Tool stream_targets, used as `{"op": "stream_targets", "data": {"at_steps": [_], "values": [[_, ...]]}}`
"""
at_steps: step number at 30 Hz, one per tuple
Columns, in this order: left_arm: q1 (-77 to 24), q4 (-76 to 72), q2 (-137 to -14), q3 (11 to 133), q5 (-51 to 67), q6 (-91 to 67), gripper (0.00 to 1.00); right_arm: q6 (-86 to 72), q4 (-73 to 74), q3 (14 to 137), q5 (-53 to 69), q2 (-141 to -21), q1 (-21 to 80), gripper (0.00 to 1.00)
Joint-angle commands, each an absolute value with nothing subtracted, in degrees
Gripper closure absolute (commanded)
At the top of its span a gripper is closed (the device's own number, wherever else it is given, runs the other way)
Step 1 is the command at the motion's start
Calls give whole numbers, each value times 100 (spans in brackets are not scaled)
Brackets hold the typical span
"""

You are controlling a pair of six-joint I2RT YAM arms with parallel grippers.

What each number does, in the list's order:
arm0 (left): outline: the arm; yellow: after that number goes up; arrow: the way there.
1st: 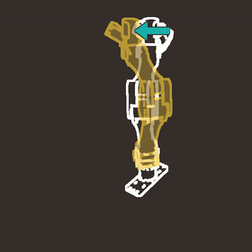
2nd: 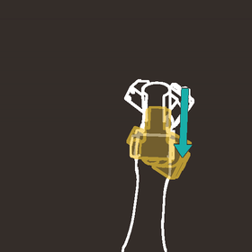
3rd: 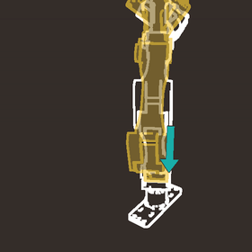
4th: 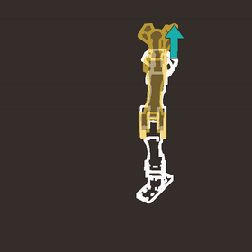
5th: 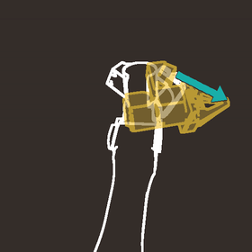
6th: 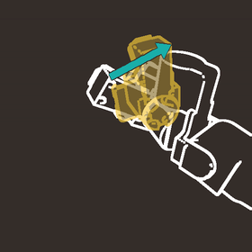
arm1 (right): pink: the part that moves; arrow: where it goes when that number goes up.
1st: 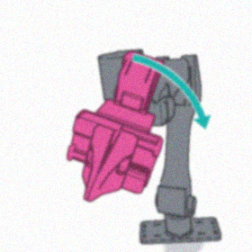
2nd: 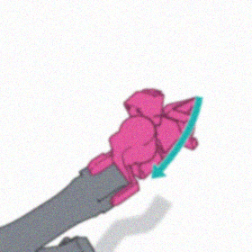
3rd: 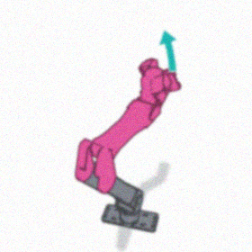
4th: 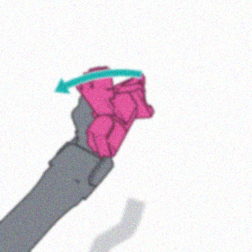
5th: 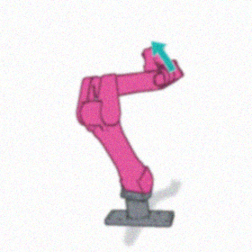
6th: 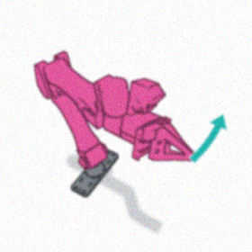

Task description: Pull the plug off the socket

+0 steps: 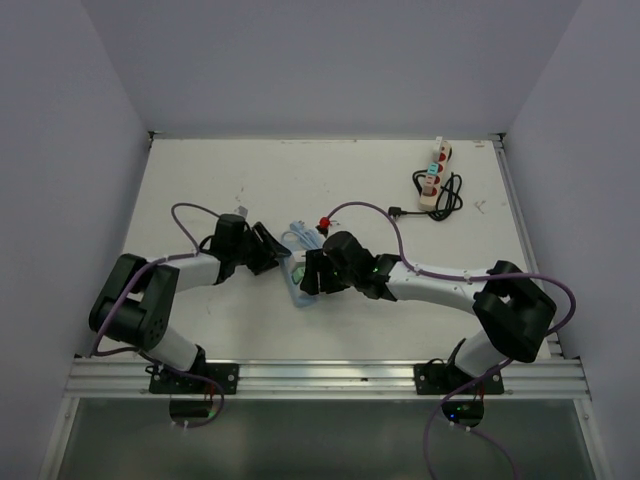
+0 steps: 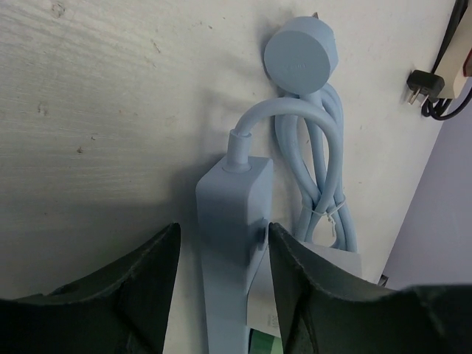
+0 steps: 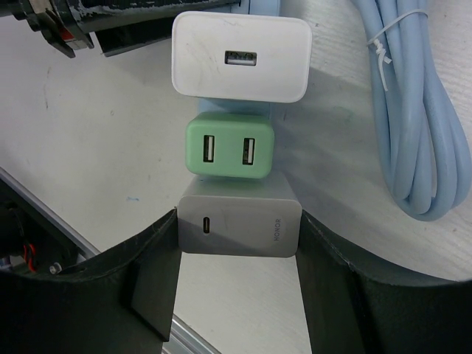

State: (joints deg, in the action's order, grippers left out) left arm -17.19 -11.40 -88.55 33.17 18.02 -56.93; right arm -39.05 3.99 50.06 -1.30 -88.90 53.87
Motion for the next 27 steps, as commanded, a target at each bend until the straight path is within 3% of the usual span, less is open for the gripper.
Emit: {"op": "stream_targets", "data": {"at_steps": [1, 7, 8, 11, 16, 19, 22, 27], "values": [[-1784, -1529, -8939, 3314, 1854, -5827, 46, -3771, 765, 4764, -273, -8903, 5309, 80], [-1793, -1705, -8842, 3112, 1854, -5854, 69, -3771, 756, 4729, -185, -8886, 5282, 78], [-1793, -1722, -8824, 3094, 1854, -5871, 81, -3771, 756, 4729, -158, -8877, 5291, 75], [-1793, -1784, -8710, 2989, 1898, -5880, 99, -3753, 765, 4755, -44, -8789, 5291, 61], [-1793, -1566, -8369, 2900, 1899, -5757, 100, -3700, 984, 4982, -18, -8596, 5291, 26], [-1802, -1241, -8069, 2883, 1714, -5608, 100, -3709, 1326, 5325, -18, -8525, 5282, 11], [-1802, -968, -7779, 2865, 1539, -5476, 100, -3683, 1608, 5738, -35, -8543, 5247, 1], [-1802, -782, -7471, 2778, 1477, -5405, 100, -3762, 1635, 6248, -18, -8814, 5186, 1]]}}
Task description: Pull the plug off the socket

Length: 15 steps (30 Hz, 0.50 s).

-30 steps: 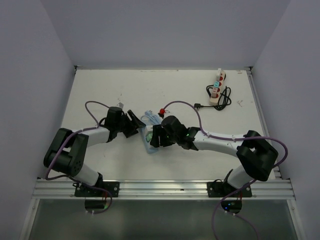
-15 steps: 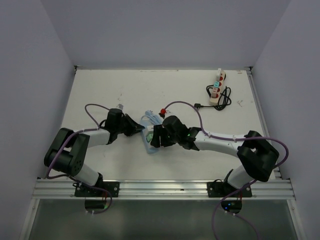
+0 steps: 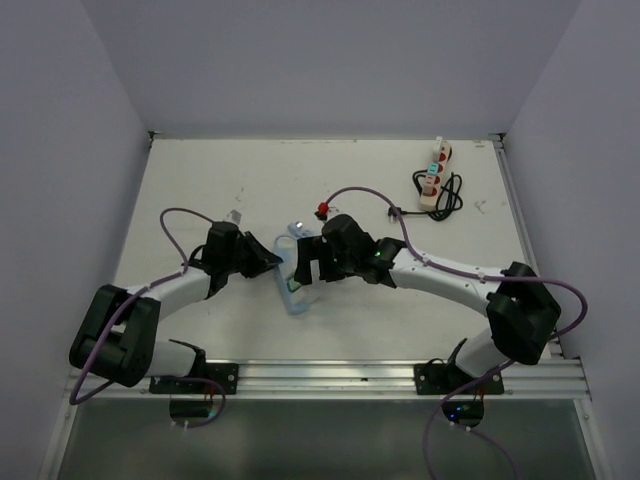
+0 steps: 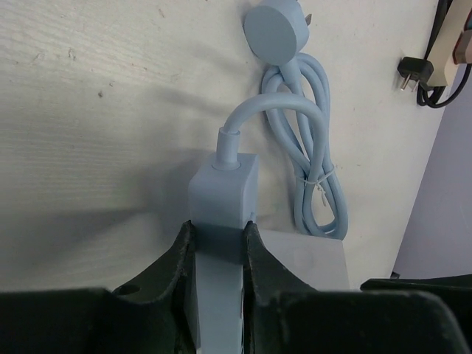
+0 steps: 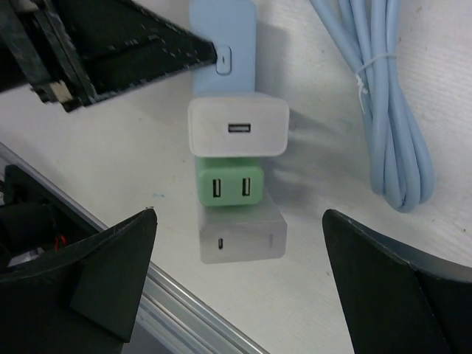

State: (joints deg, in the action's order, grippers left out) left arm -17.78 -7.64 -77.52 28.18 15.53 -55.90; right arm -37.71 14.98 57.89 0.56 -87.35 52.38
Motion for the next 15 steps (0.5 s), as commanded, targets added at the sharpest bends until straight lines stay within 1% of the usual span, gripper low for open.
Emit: {"op": "stream_targets", "data": {"at_steps": [1, 11, 15], "values": [[-1802, -765, -7453, 2777, 1485, -5405, 100, -3779, 1626, 6319, -18, -8876, 5177, 1], [-1802, -765, -7479, 2716, 1441, -5405, 100, -4096, 1117, 6636, 272, -9720, 5063, 2], [-1802, -782, -7488, 2716, 1441, -5432, 100, -4043, 1028, 6776, 439, -9949, 5001, 6]]}}
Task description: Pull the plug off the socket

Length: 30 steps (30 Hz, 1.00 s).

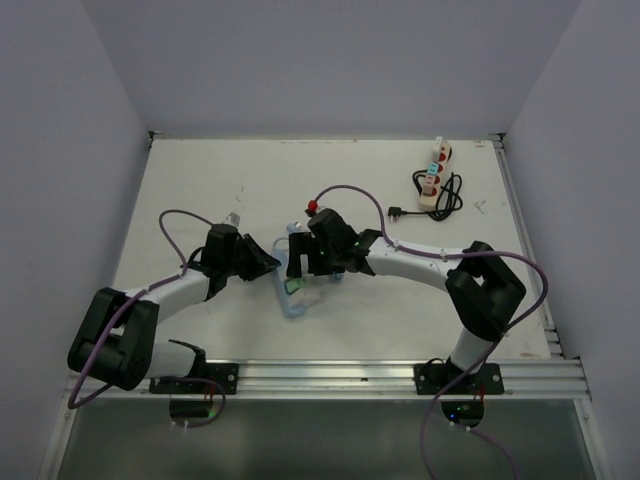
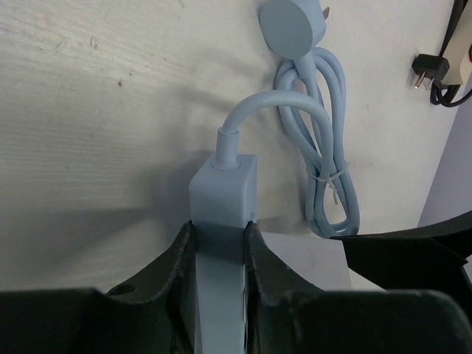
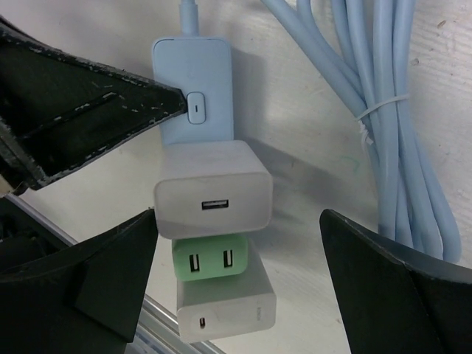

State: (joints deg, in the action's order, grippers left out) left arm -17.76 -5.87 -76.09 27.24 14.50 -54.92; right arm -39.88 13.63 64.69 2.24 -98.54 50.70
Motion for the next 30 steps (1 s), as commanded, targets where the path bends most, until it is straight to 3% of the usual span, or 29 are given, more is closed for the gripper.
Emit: {"op": "stream_targets", "data": {"at_steps": [1, 5, 11, 14, 18, 21, 24, 30], "values": [[-1802, -782, -7488, 2707, 1441, -5432, 100, -4034, 1011, 6785, 466, -9984, 4992, 8], [-1802, -791, -7497, 2698, 1424, -5458, 100, -4034, 923, 6855, 571, -10142, 4966, 14], [-1802, -844, -7532, 2698, 1468, -5519, 100, -4061, 783, 6812, 791, -10222, 4957, 38], [-1802, -888, -7532, 2689, 1494, -5581, 91, -4008, 782, 6768, 817, -10230, 4957, 54], [-1802, -975, -7532, 2672, 1512, -5634, 68, -3999, 730, 6689, 879, -10231, 4922, 76], [-1802, -1028, -7550, 2646, 1529, -5660, 53, -4008, 642, 6601, 958, -10257, 4896, 88], [-1802, -1028, -7664, 2646, 1555, -5643, 39, -4017, 484, 6504, 1063, -10292, 4878, 93], [-1802, -1248, -7989, 2601, 1740, -5722, 38, -3999, 378, 6416, 1125, -10327, 4887, 96]]}}
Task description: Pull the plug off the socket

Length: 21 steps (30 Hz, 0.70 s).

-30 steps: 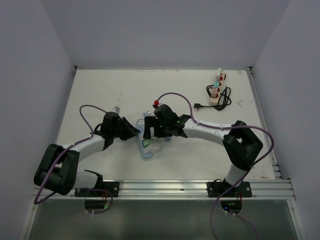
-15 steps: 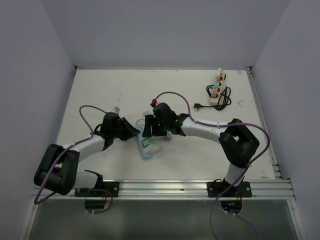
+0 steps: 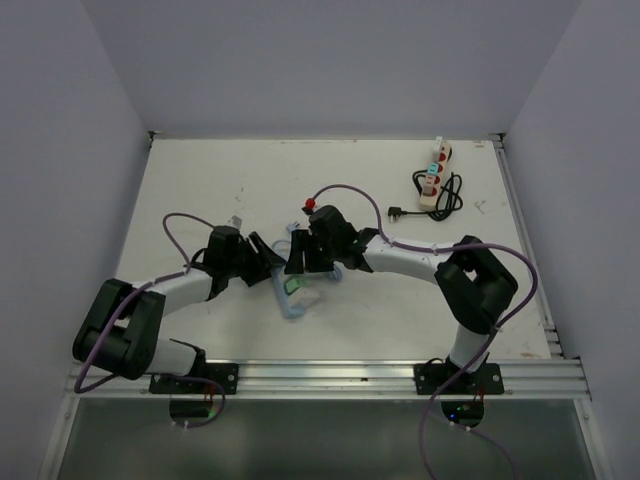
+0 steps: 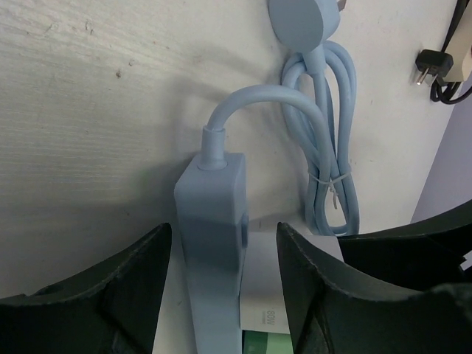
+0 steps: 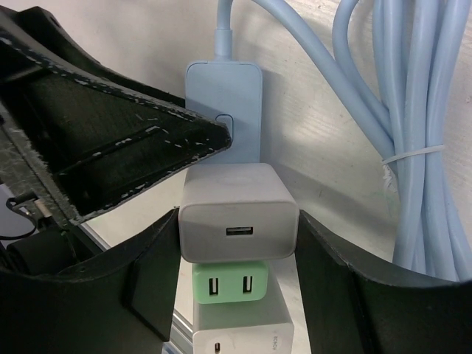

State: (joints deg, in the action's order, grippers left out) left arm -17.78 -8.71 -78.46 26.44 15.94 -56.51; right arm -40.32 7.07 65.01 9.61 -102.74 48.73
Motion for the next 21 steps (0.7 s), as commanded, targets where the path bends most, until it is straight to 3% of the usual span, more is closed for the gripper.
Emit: {"op": "stream_targets", "data": {"at_steps": [1, 8, 11, 17, 21], "values": [[-1802, -1265, -8024, 2602, 1749, -5748, 38, -3999, 352, 6407, 1151, -10327, 4878, 96], [-1802, -1468, -8314, 2558, 1872, -5845, 40, -4052, 79, 6232, 1327, -10309, 4781, 99], [-1802, -1494, -8384, 2566, 1872, -5862, 46, -4043, 44, 6179, 1353, -10318, 4772, 99], [-1802, -1433, -8385, 2540, 1811, -5889, 71, -4043, 35, 6073, 1380, -10292, 4702, 99], [-1802, -1345, -8341, 2514, 1723, -5862, 98, -4043, 26, 5994, 1459, -10222, 4667, 100]]}}
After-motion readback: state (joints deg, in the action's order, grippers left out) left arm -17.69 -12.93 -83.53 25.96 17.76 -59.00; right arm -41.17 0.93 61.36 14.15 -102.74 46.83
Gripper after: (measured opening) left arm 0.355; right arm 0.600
